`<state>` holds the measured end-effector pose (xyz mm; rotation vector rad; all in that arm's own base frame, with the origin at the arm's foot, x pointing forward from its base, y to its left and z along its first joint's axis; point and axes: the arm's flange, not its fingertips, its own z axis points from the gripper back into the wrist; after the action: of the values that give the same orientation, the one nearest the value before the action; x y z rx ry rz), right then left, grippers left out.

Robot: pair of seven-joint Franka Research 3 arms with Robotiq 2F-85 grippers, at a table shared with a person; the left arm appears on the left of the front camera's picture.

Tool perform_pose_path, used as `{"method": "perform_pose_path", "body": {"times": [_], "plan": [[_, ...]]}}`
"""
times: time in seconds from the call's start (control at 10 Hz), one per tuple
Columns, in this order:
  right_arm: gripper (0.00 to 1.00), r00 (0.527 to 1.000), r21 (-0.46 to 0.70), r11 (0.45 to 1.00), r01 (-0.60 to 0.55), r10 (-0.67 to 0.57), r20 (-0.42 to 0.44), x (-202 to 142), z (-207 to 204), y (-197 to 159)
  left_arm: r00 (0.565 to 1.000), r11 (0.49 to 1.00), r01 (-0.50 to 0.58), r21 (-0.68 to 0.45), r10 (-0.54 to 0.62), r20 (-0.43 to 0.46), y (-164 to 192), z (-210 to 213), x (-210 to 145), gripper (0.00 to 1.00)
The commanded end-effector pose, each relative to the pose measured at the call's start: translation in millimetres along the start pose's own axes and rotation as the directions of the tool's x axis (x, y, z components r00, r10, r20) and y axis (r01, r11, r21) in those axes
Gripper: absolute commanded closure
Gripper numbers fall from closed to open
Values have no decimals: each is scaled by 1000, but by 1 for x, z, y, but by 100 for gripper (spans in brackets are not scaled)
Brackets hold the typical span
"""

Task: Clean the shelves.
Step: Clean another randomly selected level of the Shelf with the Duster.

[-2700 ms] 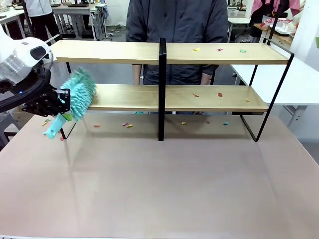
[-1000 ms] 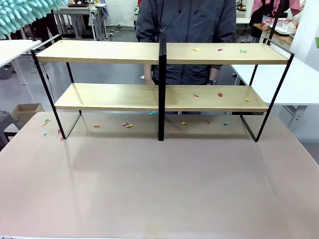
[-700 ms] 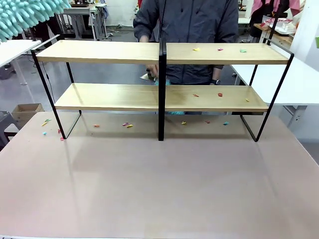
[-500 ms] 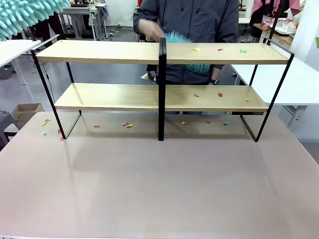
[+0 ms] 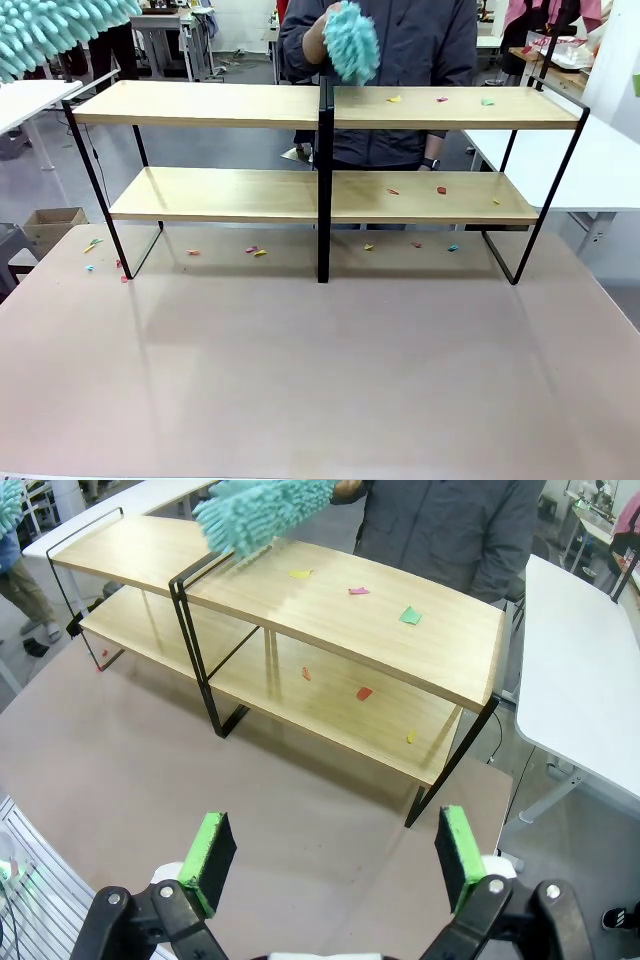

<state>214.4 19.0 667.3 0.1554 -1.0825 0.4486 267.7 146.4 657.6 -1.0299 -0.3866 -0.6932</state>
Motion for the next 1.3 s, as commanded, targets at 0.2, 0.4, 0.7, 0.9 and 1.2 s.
{"method": "perform_pose_path", "body": {"times": [0.2, 0.4, 0.7, 0.9, 1.2], "plan": [[0, 1000, 3, 1000, 3, -3, 1, 0, 0, -1, 855, 994, 107, -33, -109, -507, -14, -47, -4, 87], [0, 1000, 3, 1000, 3, -3, 1, 0, 0, -1, 757, 990, 112, -83, -140, -639, -15, -70, -10, 87], [0, 1000, 3, 1000, 3, -3, 1, 0, 0, -1, 818, 990, -126, 70, 144, -557, 13, -180, 2, 87], [0, 1000, 3, 1000, 3, -3, 1, 0, 0, -1, 720, 992, 34, -122, -109, -685, -3, -128, -9, 87], [0, 1000, 3, 1000, 3, -3, 1, 0, 0, -1, 756, 994, -98, -49, 43, -653, 1, -226, -8, 87]]}}
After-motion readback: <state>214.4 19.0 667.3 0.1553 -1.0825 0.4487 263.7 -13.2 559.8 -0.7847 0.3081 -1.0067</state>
